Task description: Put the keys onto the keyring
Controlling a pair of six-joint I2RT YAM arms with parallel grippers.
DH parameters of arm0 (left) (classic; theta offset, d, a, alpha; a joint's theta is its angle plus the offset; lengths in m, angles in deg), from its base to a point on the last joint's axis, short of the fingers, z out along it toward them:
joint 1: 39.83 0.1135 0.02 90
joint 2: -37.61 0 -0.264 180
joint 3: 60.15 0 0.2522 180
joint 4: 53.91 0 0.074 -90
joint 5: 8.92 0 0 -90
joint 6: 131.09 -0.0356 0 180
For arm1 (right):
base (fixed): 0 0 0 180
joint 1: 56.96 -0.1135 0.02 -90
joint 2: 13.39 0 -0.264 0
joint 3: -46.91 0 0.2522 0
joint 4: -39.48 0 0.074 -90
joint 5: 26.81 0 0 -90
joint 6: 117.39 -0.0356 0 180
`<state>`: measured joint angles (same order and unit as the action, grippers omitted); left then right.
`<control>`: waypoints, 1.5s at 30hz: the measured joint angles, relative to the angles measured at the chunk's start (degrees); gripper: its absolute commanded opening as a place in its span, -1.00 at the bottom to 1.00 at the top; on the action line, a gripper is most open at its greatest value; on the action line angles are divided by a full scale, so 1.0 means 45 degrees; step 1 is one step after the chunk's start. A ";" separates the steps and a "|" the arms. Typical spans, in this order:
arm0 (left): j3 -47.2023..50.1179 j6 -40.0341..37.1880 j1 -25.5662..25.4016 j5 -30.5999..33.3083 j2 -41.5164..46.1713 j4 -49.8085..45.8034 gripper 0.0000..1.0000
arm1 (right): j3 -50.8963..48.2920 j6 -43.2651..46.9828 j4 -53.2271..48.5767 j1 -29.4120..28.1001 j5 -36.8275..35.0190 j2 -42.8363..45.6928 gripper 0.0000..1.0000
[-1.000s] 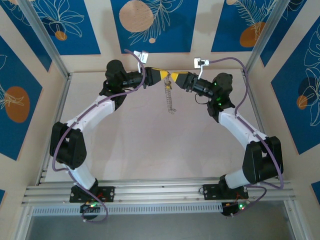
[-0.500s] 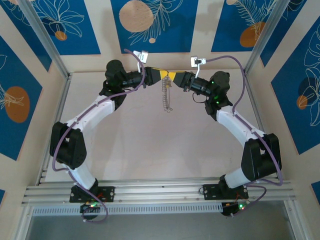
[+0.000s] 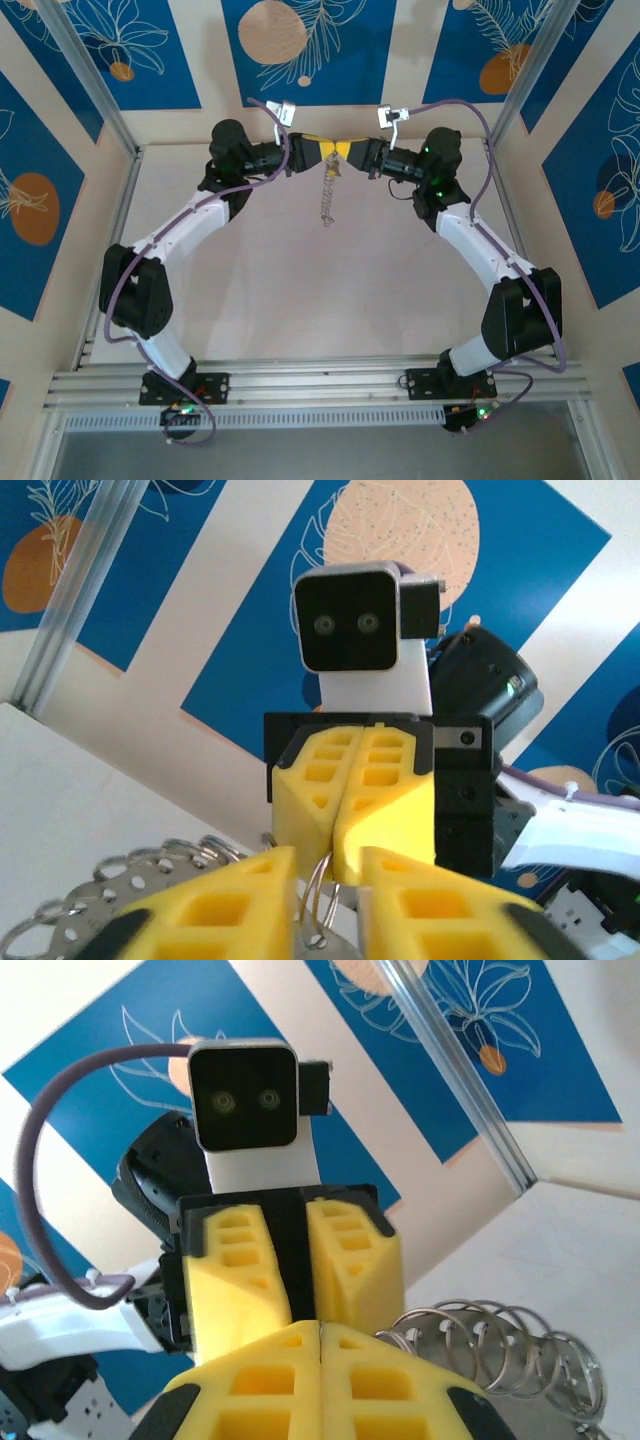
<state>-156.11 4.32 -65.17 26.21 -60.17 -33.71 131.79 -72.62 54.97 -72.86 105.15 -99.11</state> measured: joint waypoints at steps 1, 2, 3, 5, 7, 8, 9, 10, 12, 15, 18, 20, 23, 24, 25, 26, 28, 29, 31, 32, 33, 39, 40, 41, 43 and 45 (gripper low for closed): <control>-0.0005 -0.0034 0.0034 -0.0092 0.0034 -0.0068 -0.28 | 0.0253 0.0282 -0.0505 0.0058 0.0185 -0.0019 -1.00; -0.0010 -0.0092 0.0087 -0.0189 0.0078 -0.0146 -0.23 | 0.0588 0.0670 -0.1151 0.0151 0.0442 -0.0053 -1.00; -0.0019 -0.0180 0.0151 -0.0296 0.0131 -0.0282 -0.20 | 0.0952 0.1059 -0.1783 0.0238 0.0695 -0.0092 -1.00; -0.0131 -0.0316 0.0296 -0.0520 0.0194 -0.0549 -0.16 | 0.1593 0.1763 -0.2832 0.0379 0.1078 -0.0170 -1.00; -0.0301 -0.0539 0.0442 -0.0719 0.0214 -0.0821 -0.13 | 0.2200 0.2531 -0.3988 0.0500 0.1452 -0.0228 -1.00; -0.0384 -0.0656 0.0505 -0.0826 0.0223 -0.1035 -0.13 | 0.2472 0.2890 -0.4478 0.0559 0.1617 -0.0257 -1.00; -0.0466 -0.0835 0.0559 -0.0903 0.0243 -0.1253 -0.12 | 0.2681 0.3220 -0.4920 0.0617 0.1792 -0.0306 -1.00; -0.0539 -0.0991 0.0597 -0.0976 0.0267 -0.1496 -0.12 | 0.2827 0.3468 -0.5246 0.0656 0.1923 -0.0345 -1.00; -0.0733 -0.1438 0.0656 -0.1132 0.0291 -0.2089 -0.12 | 0.3099 0.3997 -0.5974 0.0738 0.2249 -0.0495 -1.00; -0.1020 -0.2069 0.0670 -0.1336 0.0291 -0.2997 -0.11 | 0.3376 0.4571 -0.6829 0.0850 0.2764 -0.0801 -1.00; -0.1355 -0.2720 0.0670 -0.1486 0.0291 -0.4017 -0.10 | 0.3774 0.5095 -0.7694 0.0874 0.3274 -0.1209 -1.00; -0.1515 -0.3016 0.0670 -0.1588 0.0291 -0.4449 -0.10 | 0.4056 0.5387 -0.8121 0.0874 0.3517 -0.1447 -1.00; -0.1559 -0.3327 0.0670 -0.1753 0.0291 -0.4911 -0.10 | 0.4197 0.5639 -0.8490 0.0874 0.3798 -0.1608 -1.00; -0.1564 -0.3419 0.0665 -0.1792 0.0287 -0.5066 -0.10 | 0.4197 0.5693 -0.8587 0.0869 0.3866 -0.1617 -1.00; -0.1559 -0.3478 0.0665 -0.1817 0.0287 -0.5163 -0.11 | 0.4197 0.5736 -0.8655 0.0869 0.3920 -0.1632 -1.00; -0.1564 -0.3531 0.0665 -0.1826 0.0282 -0.5280 -0.11 | 0.4201 0.5746 -0.8670 0.0860 0.3978 -0.1656 -1.00; -0.1588 -0.3594 0.0651 -0.1865 0.0262 -0.5445 -0.11 | 0.4201 0.5746 -0.8714 0.0816 0.4041 -0.1695 -1.00; -0.1617 -0.3657 0.0651 -0.1894 0.0238 -0.5537 -0.11 | 0.4201 0.5751 -0.8714 0.0797 0.4075 -0.1719 -1.00; -0.1661 -0.3759 0.0602 -0.1914 0.0194 -0.5663 -0.13 | 0.4201 0.5746 -0.8709 0.0763 0.4119 -0.1753 -1.00; -0.1676 -0.3803 0.0583 -0.1923 0.0170 -0.5697 -0.13 | 0.4201 0.5746 -0.8709 0.0724 0.4124 -0.1773 -1.00; -0.1685 -0.3808 0.0559 -0.1938 0.0136 -0.5736 -0.14 | 0.4201 0.5746 -0.8709 0.0699 0.4129 -0.1792 -1.00; -0.1753 -0.3891 0.0355 -0.1957 -0.0053 -0.5853 -0.18 | 0.4201 0.5746 -0.8709 0.0631 0.4172 -0.1826 -1.00; -0.1783 -0.3891 0.0340 -0.1957 -0.0083 -0.5858 -0.19 | 0.4201 0.5746 -0.8709 0.0631 0.4172 -0.1826 -1.00; -0.1826 -0.3891 0.0321 -0.1957 -0.0131 -0.5863 -0.19 | 0.4201 0.5746 -0.8704 0.0622 0.4172 -0.1826 -1.00; -0.1885 -0.3891 0.0287 -0.1957 -0.0189 -0.5863 -0.21 | 0.4201 0.5746 -0.8704 0.0612 0.4172 -0.1831 -1.00; -0.1899 -0.3891 0.0228 -0.1957 -0.0223 -0.5858 -0.22 | 0.4201 0.5741 -0.8699 0.0607 0.4172 -0.1831 -1.00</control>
<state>-164.65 -13.19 -64.14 17.40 -61.18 -60.07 150.69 -46.78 15.83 -70.13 123.92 -107.35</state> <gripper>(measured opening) 0.395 0.058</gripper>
